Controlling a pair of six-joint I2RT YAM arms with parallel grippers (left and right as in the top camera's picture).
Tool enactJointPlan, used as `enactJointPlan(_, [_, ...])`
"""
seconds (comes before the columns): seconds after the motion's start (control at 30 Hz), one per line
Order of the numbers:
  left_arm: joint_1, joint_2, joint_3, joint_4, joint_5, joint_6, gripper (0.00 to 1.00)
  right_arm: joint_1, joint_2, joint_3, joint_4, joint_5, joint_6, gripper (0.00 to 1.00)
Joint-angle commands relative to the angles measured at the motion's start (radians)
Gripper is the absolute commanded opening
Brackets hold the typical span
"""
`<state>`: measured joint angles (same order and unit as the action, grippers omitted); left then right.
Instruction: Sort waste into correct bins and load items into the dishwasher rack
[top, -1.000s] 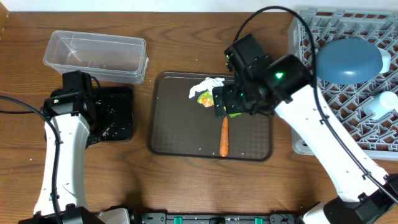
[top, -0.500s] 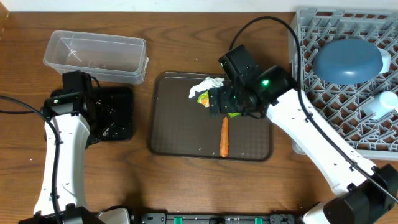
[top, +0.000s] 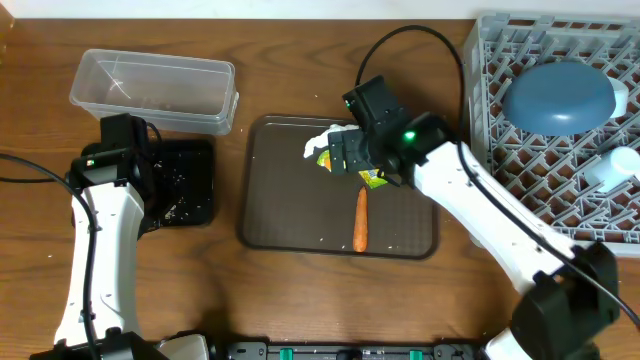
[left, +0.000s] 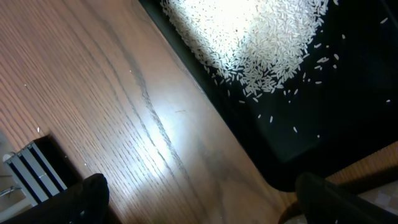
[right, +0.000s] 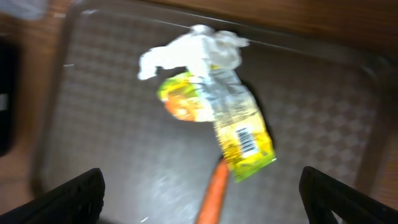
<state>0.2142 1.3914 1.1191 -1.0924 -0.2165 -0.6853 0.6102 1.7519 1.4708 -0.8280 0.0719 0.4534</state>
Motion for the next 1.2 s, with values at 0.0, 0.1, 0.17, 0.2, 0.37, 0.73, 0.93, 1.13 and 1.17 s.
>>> enactJointPlan(0.0, [0.005,0.0,0.014,-0.003,-0.013,-0.016,0.99,0.001,0.08,-0.012,0.014,0.085,-0.018,0.95])
enactJointPlan(0.1, [0.005,0.0,0.014,-0.003,-0.013,-0.016,0.99,-0.002,0.134,-0.012,0.029,0.081,-0.018,0.79])
enactJointPlan(0.17, [0.005,0.0,0.014,-0.003,-0.013,-0.016,0.99,-0.002,0.166,-0.012,0.037,0.081,-0.018,0.76])
enactJointPlan(0.2, [0.005,0.0,0.014,-0.003,-0.013,-0.016,0.99,-0.001,0.184,-0.012,0.043,0.081,-0.018,0.77])
enactJointPlan(0.37, [0.005,0.0,0.014,-0.003,-0.013,-0.016,0.99,-0.001,0.242,-0.012,0.048,0.082,-0.017,0.8])
enactJointPlan(0.73, [0.005,0.0,0.014,-0.003,-0.013,-0.016,0.99,-0.002,0.222,0.035,-0.006,0.006,-0.017,0.78])
enactJointPlan(0.93, [0.005,0.0,0.014,-0.003,-0.013,-0.016,0.99,-0.026,0.109,0.126,-0.107,-0.028,-0.013,0.99])
enactJointPlan(1.13, [0.005,0.0,0.014,-0.003,-0.013,-0.016,0.99,-0.151,-0.032,0.145,-0.169,-0.016,-0.013,0.99])
enactJointPlan(1.17, [0.005,0.0,0.014,-0.003,-0.013,-0.016,0.99,-0.182,-0.048,0.145,-0.183,-0.016,-0.013,0.99])
